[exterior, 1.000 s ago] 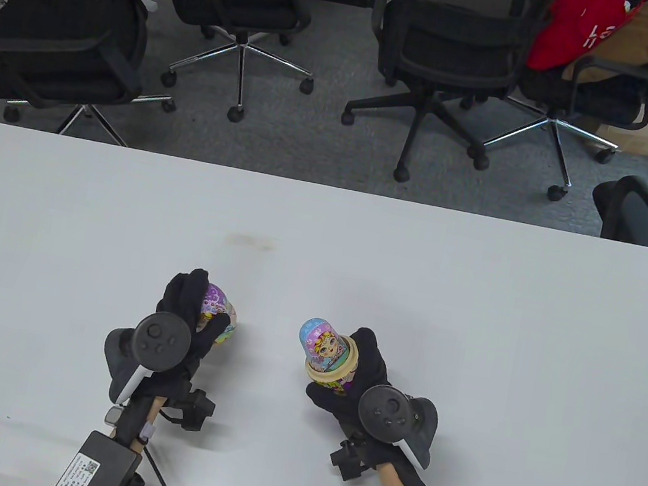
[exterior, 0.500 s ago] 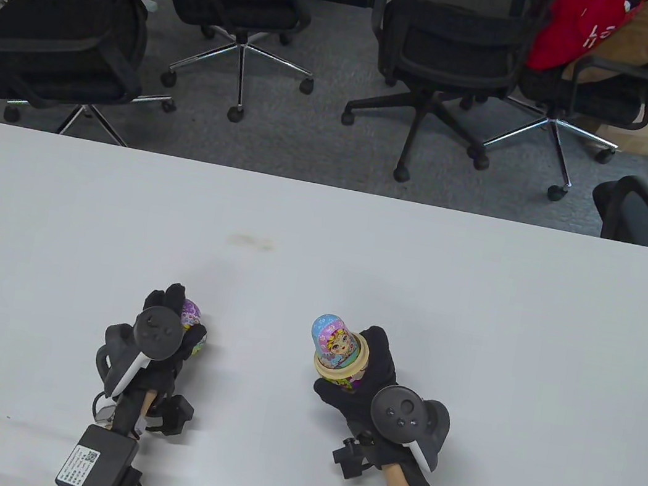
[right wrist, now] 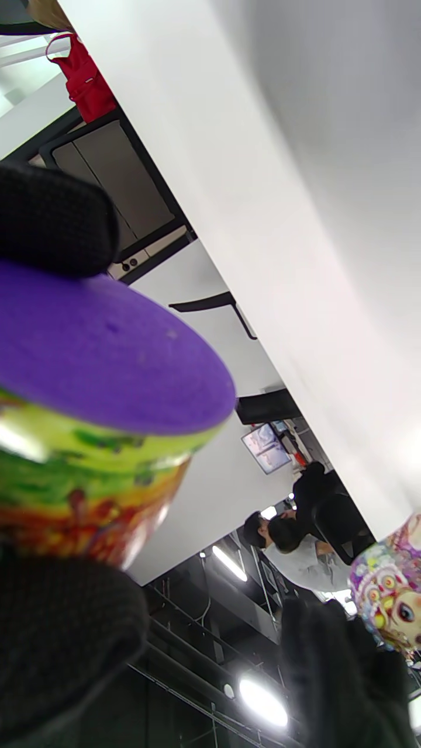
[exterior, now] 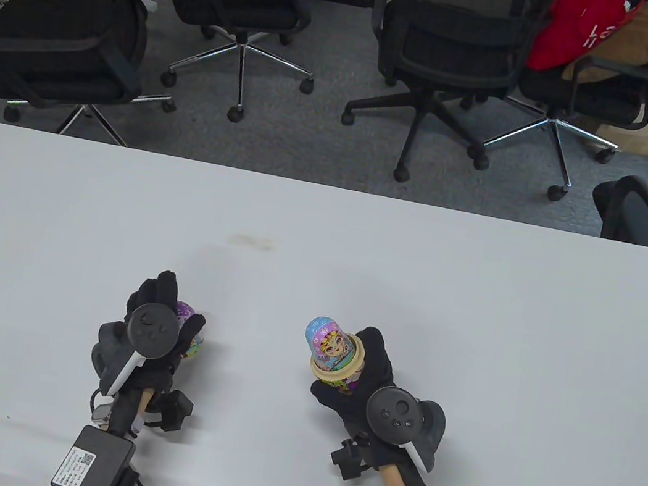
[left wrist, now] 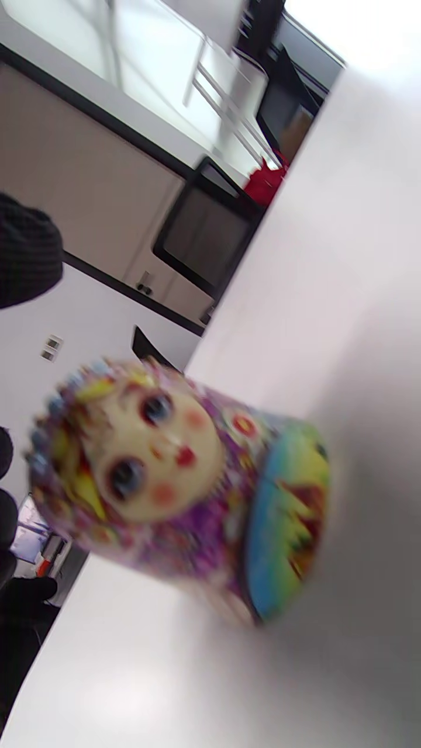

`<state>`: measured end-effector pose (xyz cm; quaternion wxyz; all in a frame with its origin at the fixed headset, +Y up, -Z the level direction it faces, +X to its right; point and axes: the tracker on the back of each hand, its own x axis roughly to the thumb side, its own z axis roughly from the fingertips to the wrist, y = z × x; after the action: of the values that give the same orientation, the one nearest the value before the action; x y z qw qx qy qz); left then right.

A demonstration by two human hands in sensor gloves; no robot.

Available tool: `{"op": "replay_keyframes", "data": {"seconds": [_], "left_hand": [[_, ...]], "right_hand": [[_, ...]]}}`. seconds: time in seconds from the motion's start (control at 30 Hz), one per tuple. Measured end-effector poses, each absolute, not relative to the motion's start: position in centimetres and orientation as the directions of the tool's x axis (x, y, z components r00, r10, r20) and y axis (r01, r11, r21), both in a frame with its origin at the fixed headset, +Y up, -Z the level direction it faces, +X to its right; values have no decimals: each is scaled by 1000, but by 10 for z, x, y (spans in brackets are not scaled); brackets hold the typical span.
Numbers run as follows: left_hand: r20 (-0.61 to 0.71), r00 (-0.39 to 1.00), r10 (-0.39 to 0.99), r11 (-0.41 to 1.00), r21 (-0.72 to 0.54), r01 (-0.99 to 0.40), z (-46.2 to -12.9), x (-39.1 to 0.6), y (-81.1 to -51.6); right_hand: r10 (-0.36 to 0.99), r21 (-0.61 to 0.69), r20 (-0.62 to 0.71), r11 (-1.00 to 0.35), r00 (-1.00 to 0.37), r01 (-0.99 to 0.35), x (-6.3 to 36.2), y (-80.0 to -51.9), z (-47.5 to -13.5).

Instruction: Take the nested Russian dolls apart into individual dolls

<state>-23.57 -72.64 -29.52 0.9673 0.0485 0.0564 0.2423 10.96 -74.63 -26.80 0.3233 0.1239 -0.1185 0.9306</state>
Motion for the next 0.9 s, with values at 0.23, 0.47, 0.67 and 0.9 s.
{"op": "replay_keyframes", "data": {"seconds": [0.23, 0.47, 0.67, 0.9], "left_hand": [[156, 794, 588, 784, 132, -606, -283, -204, -697], [301, 569, 766, 615, -84, -784, -273, -166, -689], [320, 556, 767, 633, -234, -738, -273, -141, -699], [332, 560, 759, 643, -243, -727, -272, -133, -703]], "right_hand": [[553, -83, 340, -788, -761, -610, 95, -751, -265], [535, -40, 379, -806, -755, -591, 80, -754, -261], [538, -27, 399, -803, -743, -596, 73, -752, -258], [530, -30, 402, -807, -746, -590, 72, -752, -257]]}}
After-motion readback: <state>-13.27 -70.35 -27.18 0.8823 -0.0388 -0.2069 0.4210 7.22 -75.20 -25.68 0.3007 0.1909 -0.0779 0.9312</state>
